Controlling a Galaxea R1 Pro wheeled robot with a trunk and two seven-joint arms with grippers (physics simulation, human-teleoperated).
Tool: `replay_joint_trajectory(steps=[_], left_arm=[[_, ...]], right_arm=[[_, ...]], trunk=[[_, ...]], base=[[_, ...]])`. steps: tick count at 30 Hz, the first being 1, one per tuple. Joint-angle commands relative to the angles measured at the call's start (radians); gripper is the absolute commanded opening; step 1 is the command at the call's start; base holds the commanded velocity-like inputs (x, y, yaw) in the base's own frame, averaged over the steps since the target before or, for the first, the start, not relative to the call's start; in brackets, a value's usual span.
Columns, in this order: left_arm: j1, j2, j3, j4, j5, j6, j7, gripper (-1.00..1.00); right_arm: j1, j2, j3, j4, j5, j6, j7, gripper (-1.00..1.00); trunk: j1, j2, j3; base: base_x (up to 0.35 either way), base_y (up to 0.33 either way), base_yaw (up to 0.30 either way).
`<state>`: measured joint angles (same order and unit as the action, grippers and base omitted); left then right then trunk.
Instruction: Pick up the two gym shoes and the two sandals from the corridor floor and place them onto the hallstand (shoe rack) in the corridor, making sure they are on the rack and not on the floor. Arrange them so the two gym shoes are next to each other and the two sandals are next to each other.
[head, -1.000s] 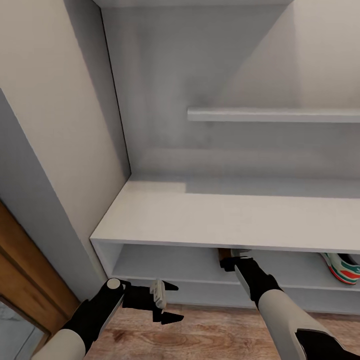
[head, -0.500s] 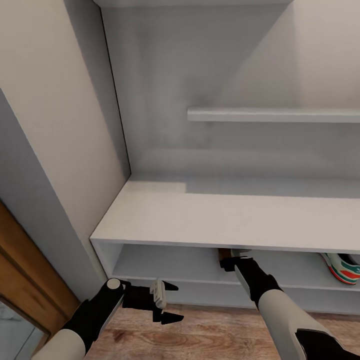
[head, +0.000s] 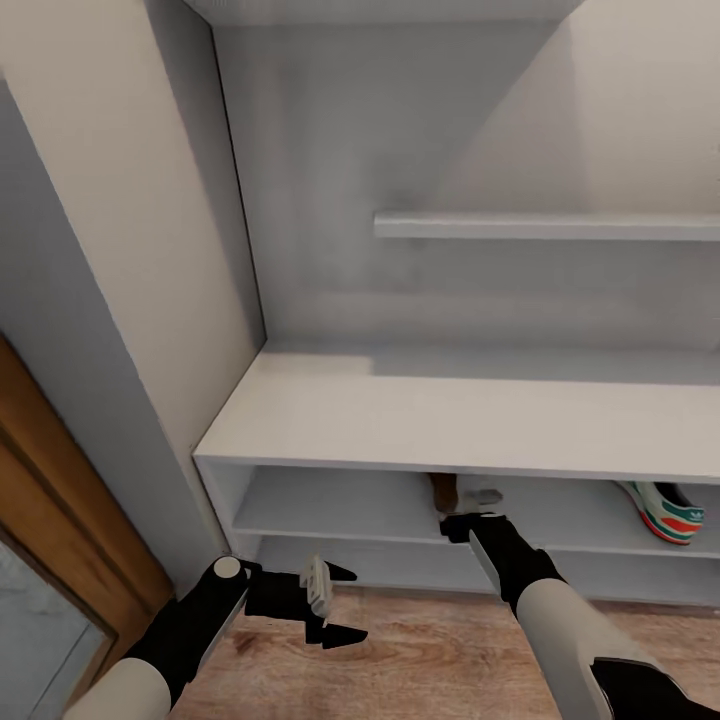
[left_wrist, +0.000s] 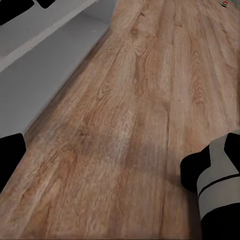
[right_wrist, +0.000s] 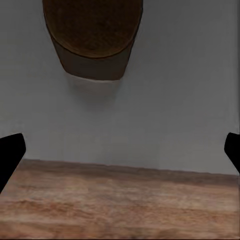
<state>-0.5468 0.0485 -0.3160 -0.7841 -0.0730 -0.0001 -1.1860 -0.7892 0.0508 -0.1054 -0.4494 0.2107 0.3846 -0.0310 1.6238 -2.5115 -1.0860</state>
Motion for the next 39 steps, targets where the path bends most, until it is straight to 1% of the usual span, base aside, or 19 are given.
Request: replay_joint_trajectory(steps=[1,21,39], left_arm=[[-0.001,0.001,-0.001,-0.001,-0.003,0.000,-0.001,1.00],[-0.001,0.001,-0.001,-0.001,-0.003,0.000,-0.001,1.00],[0.000,0.001,-0.001,-0.001,-0.002,0.000,0.001,1.00]], right_arm=[[0.000,0.001,-0.007,-0.002,0.010,0.005,0.002,1.00],[0.002,0.002,-0.007,-0.001,0.010,0.004,0.002,1.00],[0.013,0.001,-0.008,-0.004,0.009,-0.001,0.011,1.00]], trunk=[[-0.001,0.000,-0.001],[-0.001,0.000,-0.001],[-0.001,0.000,-0.001]], base=[[-0.327,0.000,0.000],[-0.329,0.000,0.000],[-0.022,0.000,0.000]])
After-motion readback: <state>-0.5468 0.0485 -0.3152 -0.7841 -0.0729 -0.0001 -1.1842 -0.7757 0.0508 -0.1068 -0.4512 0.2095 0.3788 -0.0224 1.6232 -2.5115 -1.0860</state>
